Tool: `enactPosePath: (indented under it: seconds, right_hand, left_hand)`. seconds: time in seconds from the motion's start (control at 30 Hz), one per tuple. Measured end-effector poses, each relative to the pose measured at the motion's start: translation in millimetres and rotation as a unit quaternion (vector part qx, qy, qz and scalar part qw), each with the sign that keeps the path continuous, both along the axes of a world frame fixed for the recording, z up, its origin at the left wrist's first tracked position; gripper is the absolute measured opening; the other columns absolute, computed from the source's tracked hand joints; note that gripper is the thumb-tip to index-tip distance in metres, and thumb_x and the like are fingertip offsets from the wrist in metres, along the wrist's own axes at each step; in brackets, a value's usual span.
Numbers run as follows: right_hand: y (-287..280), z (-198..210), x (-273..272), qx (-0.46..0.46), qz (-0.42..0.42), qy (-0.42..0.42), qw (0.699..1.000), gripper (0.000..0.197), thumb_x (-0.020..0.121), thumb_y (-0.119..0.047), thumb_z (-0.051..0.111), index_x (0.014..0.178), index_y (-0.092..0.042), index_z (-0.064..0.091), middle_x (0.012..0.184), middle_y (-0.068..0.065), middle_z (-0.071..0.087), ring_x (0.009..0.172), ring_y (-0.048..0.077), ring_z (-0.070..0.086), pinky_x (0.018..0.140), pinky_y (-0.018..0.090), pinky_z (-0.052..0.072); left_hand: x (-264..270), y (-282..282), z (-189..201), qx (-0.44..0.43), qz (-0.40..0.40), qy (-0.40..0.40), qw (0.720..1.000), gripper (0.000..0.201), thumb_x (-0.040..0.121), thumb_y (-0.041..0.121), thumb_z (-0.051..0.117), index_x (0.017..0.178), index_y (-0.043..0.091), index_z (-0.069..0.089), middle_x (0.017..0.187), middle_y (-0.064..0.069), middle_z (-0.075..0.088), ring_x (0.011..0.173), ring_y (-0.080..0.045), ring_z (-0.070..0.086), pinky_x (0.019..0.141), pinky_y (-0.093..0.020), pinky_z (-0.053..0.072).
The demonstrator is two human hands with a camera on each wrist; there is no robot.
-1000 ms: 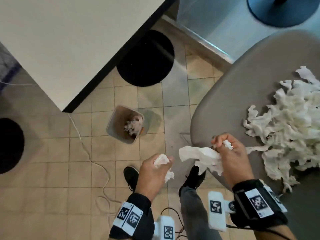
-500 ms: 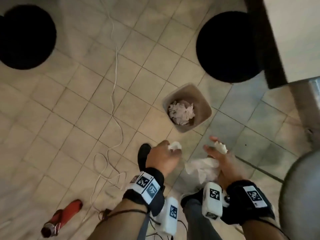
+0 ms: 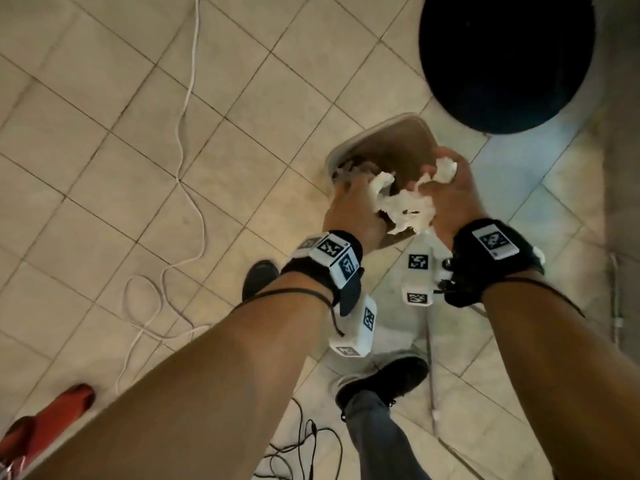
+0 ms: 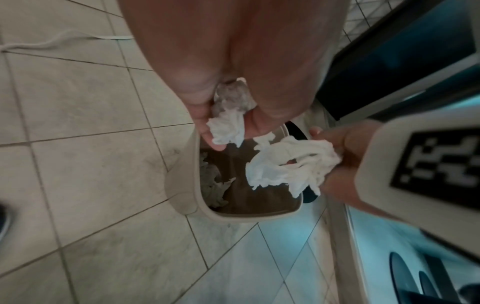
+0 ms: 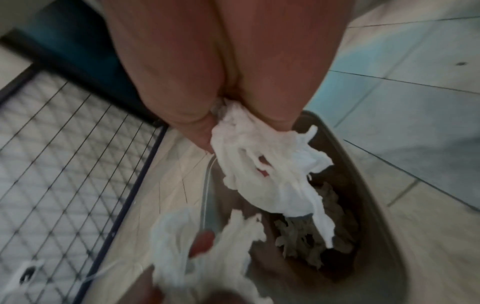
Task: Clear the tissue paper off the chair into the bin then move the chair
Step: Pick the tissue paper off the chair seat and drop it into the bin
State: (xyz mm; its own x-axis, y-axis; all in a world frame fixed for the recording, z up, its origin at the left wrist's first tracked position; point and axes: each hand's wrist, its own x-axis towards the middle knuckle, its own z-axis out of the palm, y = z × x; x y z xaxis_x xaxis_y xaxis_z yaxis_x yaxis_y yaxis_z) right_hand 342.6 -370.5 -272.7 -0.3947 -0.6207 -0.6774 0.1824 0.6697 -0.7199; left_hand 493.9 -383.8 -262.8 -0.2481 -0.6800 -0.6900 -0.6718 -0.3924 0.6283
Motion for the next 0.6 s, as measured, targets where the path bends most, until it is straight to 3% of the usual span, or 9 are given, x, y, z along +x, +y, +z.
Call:
enactPosePath:
  seconds: [0.07,0.13,0.2,0.3,0.4,0.5,0.6]
  right_hand:
    - [-13,-15,-1,0.038,0.075,0.053,0.995,0.051,0.085,0.001,0.054,0.116,-0.04,0.049,0.124,0.005,0.055,0.112,0.025,0.058,0.097,0.045,0.051]
    - [-23,-25,1,0.063,0.118,0.072,0.988,0.049,0.081,-0.019,0.062,0.121,-0.044,0.048,0.13,0.002,0.054,0.113,0.022,0.058,0.097,0.047,0.05]
    - [-30,-33,4,0.078,0.135,0.077,0.985,0.057,0.079,-0.031,0.067,0.131,-0.04,0.045,0.135,-0.004,0.051,0.117,0.018,0.054,0.099,0.042,0.046]
    - [-29,-33,7,0.091,0.166,0.096,0.977,0.062,0.089,-0.032,0.063,0.145,-0.03,0.037,0.141,-0.002,0.045,0.12,0.015,0.047,0.097,0.033,0.04]
    - [-14,-18,6,0.107,0.174,0.098,0.974,0.055,0.091,-0.034,0.06,0.142,-0.032,0.041,0.133,-0.005,0.048,0.114,0.013,0.049,0.086,0.028,0.04]
    - [19,4,4,0.109,0.154,0.049,0.981,0.038,0.095,-0.021,0.056,0.132,-0.025,0.052,0.118,-0.003,0.059,0.113,0.021,0.058,0.092,0.039,0.05]
    - [61,28,5,0.127,0.161,0.036,0.978,0.027,0.094,-0.017,0.054,0.116,-0.031,0.059,0.109,-0.002,0.066,0.111,0.027,0.063,0.098,0.048,0.049]
  left_hand:
    - [-8,-9,-18,-0.023,-0.008,-0.012,1.0,0.065,0.084,0.019,0.068,0.141,0.025,0.037,0.147,-0.011,0.039,0.119,-0.034,0.055,0.1,-0.043,0.047]
    - [-14,-14,-33,-0.035,-0.02,-0.024,0.999,0.069,0.084,0.02,0.07,0.143,0.027,0.035,0.147,-0.01,0.038,0.12,-0.033,0.055,0.099,-0.043,0.047]
    - [-18,-17,-41,-0.029,-0.044,-0.027,0.998,0.076,0.084,0.016,0.069,0.148,0.028,0.03,0.151,-0.011,0.031,0.127,-0.034,0.05,0.102,-0.041,0.043]
    - [-17,-18,-47,-0.019,-0.067,-0.019,0.997,0.086,0.082,0.018,0.071,0.153,0.027,0.023,0.158,-0.011,0.021,0.137,-0.033,0.04,0.108,-0.04,0.038]
    - [-9,-13,-39,-0.031,-0.071,-0.018,0.997,0.083,0.081,0.028,0.072,0.151,0.029,0.027,0.16,-0.011,0.021,0.135,-0.035,0.044,0.107,-0.043,0.043]
    - [10,1,-16,-0.055,-0.036,0.005,0.998,0.071,0.083,0.018,0.066,0.147,0.029,0.037,0.155,-0.007,0.034,0.13,-0.031,0.049,0.105,-0.046,0.046]
    - [44,22,9,-0.029,0.011,0.023,0.999,0.062,0.085,0.018,0.065,0.142,0.031,0.043,0.146,-0.001,0.043,0.118,-0.024,0.057,0.098,-0.045,0.052]
